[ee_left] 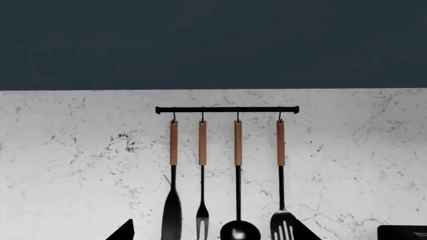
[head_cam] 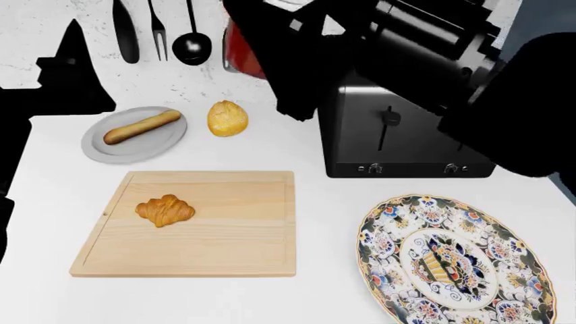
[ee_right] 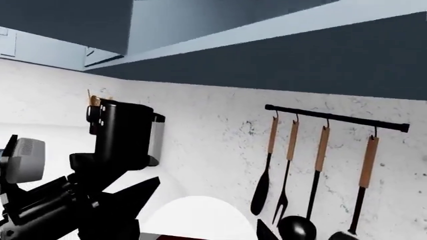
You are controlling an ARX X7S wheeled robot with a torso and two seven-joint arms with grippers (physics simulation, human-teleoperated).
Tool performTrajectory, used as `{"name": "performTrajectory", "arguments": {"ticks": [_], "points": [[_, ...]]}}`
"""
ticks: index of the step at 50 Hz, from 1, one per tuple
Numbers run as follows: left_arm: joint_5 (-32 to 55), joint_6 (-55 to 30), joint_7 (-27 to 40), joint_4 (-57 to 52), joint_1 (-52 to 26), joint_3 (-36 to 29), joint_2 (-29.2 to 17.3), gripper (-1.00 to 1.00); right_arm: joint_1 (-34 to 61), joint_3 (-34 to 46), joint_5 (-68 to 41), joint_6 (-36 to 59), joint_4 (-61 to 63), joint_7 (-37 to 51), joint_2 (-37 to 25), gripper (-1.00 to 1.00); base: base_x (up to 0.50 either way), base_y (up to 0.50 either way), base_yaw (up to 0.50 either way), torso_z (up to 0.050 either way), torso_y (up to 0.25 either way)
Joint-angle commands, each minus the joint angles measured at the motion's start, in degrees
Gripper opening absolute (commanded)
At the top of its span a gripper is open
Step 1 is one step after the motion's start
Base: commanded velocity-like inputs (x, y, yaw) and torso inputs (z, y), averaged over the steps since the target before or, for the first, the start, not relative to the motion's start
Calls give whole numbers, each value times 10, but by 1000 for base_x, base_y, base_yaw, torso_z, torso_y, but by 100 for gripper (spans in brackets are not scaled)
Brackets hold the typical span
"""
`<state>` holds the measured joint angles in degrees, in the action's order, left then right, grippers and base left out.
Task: From the different types of pastries on the counter, select a croissant and place it on the cutting board. Then retrieve a jar of jam from the cabinet and place it alongside the croissant on the cutting board.
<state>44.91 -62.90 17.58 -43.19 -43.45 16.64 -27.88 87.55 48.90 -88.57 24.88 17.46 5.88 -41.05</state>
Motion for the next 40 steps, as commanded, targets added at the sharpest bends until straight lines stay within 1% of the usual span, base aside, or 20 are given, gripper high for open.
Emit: {"name": "performTrajectory", "arguments": {"ticks": [1,14,31,40], "points": [[3,2,3,0,2,2,-2,100,-57,9,87,-27,-8,-23,6,-100,0,0,0,0,0],[0,9,4,4,1,-8,-1,100,-127,27,130,-73,-27,-40,27,-100,0,0,0,0,1],[3,12,7,1,9,-10,-2,100,-168,76,196,-80,-102,-37,84,-100,0,0,0,0,1],[6,14,10,0,13,-14,0,100,-189,83,216,-98,-136,-38,106,-100,0,0,0,1,1]]}}
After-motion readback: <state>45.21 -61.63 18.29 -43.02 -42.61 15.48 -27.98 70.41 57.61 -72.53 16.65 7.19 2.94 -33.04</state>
